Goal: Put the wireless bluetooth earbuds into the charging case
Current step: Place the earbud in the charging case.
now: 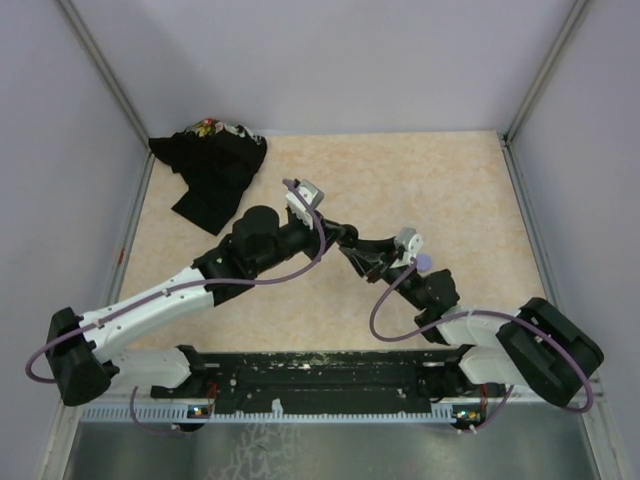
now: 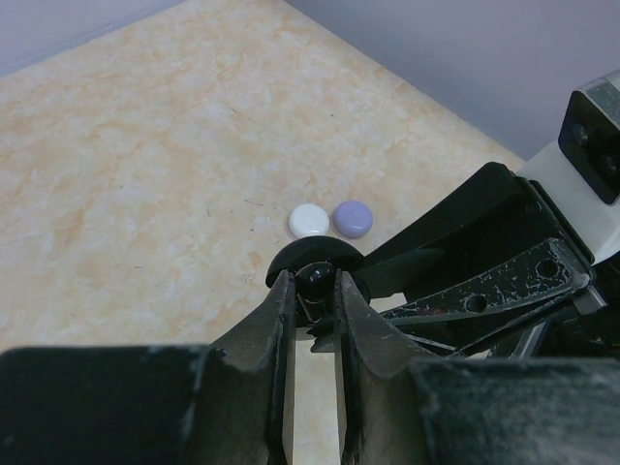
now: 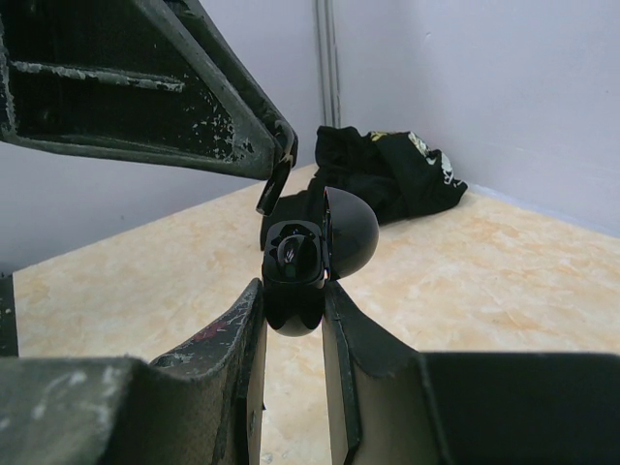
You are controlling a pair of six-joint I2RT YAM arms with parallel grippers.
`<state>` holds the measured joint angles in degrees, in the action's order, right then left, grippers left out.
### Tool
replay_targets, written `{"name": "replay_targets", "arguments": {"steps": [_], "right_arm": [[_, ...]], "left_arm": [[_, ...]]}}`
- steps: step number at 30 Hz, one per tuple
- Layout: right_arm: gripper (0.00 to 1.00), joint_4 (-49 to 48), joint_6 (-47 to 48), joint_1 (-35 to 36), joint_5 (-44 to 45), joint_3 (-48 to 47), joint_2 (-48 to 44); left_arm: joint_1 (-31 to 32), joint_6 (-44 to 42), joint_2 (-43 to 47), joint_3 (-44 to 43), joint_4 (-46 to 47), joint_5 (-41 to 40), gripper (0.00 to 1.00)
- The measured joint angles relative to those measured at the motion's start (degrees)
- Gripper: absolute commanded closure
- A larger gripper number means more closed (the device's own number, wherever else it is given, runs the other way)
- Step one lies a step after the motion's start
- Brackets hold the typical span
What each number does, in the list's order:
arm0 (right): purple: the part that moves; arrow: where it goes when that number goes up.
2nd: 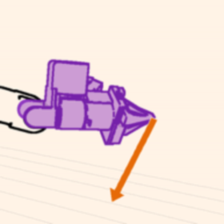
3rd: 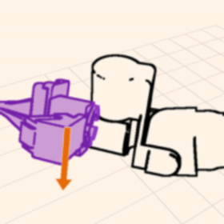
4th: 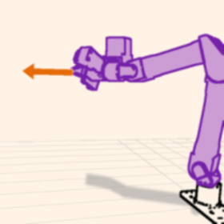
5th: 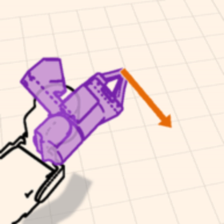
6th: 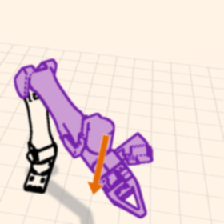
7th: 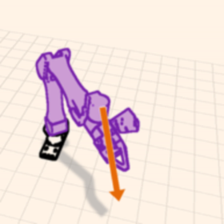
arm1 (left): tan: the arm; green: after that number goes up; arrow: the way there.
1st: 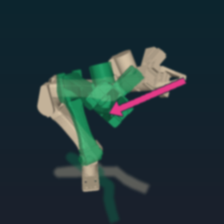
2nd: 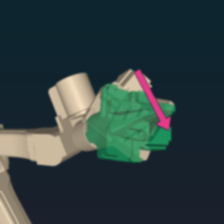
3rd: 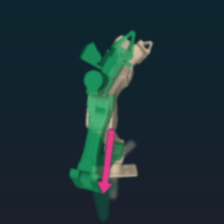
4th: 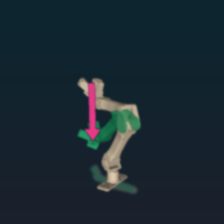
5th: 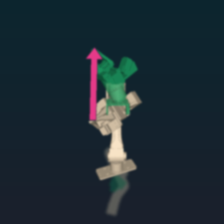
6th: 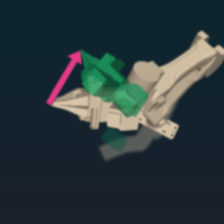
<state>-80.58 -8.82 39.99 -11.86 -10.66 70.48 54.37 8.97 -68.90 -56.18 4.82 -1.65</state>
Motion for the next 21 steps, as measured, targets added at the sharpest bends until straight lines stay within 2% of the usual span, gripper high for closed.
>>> {"name": "replay_targets", "arguments": {"steps": [21], "right_arm": [[1.00,-0.09,-0.42,0.00,-0.02,0.00,-1.09]], "left_arm": [[0.28,-1.16,-1.33,1.03,2.84,0.98,0.85]]}}
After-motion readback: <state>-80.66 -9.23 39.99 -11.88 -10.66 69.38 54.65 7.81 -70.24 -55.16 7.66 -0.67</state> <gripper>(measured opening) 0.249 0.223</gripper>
